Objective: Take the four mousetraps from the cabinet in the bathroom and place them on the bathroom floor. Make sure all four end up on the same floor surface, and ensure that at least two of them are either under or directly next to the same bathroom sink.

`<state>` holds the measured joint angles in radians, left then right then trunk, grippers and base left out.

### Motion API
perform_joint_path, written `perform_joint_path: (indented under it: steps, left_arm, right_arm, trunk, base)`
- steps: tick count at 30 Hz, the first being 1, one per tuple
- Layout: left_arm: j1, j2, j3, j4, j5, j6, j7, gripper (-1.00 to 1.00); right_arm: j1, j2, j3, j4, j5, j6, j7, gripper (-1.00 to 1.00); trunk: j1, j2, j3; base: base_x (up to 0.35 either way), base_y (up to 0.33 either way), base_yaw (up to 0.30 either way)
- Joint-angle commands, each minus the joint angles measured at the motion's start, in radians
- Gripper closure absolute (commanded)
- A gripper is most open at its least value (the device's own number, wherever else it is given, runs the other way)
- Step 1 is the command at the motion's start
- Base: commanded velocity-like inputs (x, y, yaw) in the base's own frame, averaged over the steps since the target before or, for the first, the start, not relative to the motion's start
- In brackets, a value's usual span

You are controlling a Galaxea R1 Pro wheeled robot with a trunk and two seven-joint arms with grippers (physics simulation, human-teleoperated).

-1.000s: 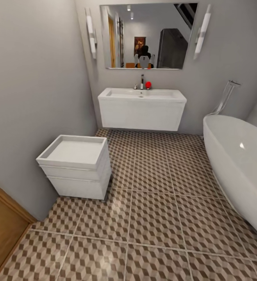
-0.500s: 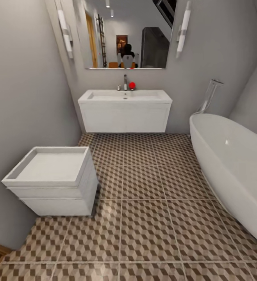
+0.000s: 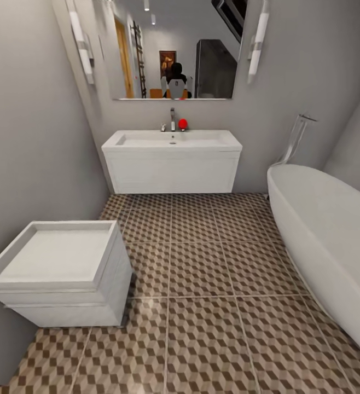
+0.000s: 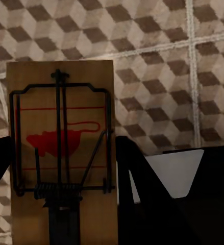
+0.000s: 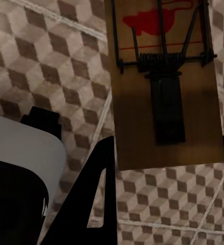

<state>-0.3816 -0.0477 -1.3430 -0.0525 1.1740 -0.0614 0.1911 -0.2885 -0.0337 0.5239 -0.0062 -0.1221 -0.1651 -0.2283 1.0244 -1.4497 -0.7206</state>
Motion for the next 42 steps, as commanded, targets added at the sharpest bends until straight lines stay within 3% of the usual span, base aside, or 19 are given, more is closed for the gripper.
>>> perform_joint_path:
  steps: [1, 13, 42]
  left_arm:
    - [0.000, 0.000, -0.008, -0.001, 0.006, -0.001, 0.005, 1.00]
    - [0.000, 0.000, -0.008, -0.001, 0.005, -0.001, 0.005, 1.00]
    - [0.000, 0.000, -0.008, -0.003, 0.003, -0.001, 0.005, 1.00]
  right_arm:
    - [0.000, 0.000, 0.008, 0.000, -0.012, -0.004, 0.000, 1.00]
    - [0.000, 0.000, 0.008, 0.000, -0.011, -0.004, 0.000, 1.00]
    - [0.000, 0.001, 0.008, 0.000, -0.008, -0.004, 0.000, 1.00]
  trunk:
    - [0.001, 0.000, 0.001]
    - [0.001, 0.000, 0.018]
    - [0.001, 0.000, 0.018]
  base:
    - [0.335, 0.000, 0.000]
    - [0.335, 0.000, 0.000]
    - [0.335, 0.000, 0.000]
